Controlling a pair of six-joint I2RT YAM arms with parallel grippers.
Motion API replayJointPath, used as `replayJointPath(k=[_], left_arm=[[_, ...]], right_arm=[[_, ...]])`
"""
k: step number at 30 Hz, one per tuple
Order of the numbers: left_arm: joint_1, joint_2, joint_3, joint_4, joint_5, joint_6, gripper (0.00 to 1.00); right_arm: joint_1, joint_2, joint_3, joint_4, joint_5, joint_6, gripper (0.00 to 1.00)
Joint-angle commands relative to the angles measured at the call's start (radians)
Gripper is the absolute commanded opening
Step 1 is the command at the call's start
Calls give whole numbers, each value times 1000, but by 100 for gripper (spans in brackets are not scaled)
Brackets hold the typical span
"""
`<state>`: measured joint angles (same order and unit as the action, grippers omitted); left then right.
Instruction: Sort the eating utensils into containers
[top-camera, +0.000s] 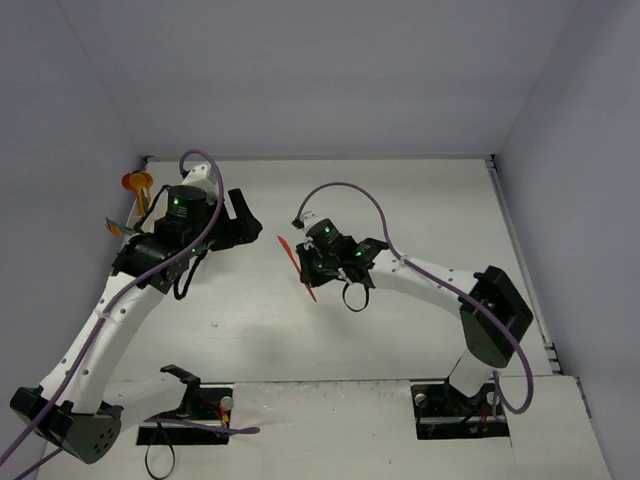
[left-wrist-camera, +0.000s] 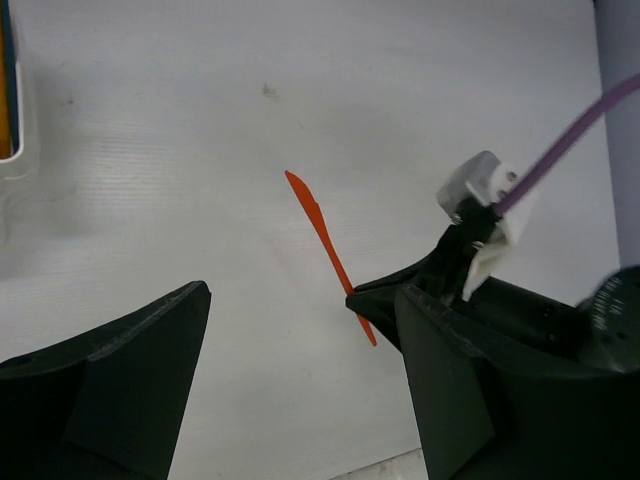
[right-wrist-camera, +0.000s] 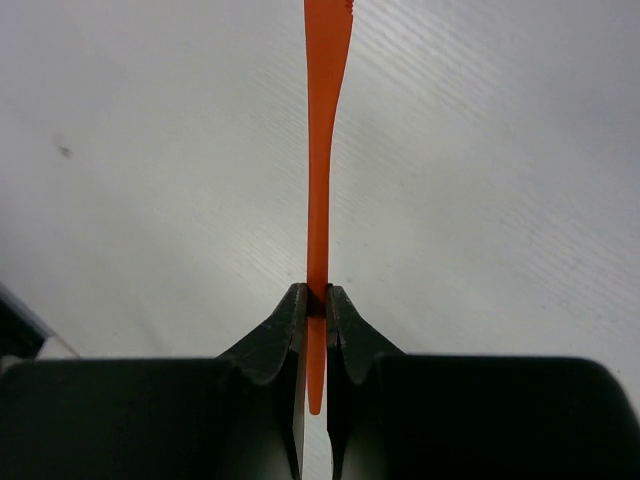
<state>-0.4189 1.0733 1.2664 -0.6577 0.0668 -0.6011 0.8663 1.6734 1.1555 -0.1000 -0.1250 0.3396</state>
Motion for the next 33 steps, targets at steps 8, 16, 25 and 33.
replayJointPath(k=[8,16,25,33], left_arm=[[-91,43,-25,273,28,-152,72],[-128,89,-29,352,20,-164,63],[-153,105,-10,365,4,-137,1],[-150,90,11,348,-41,-48,0]], right_arm=[[46,-272,53,243,-93,-13,0],[53,-312,38,278,-111,-4,0],[51,-332,17,286,-107,-8,4],[45,-365,-9,283,-67,-20,48]])
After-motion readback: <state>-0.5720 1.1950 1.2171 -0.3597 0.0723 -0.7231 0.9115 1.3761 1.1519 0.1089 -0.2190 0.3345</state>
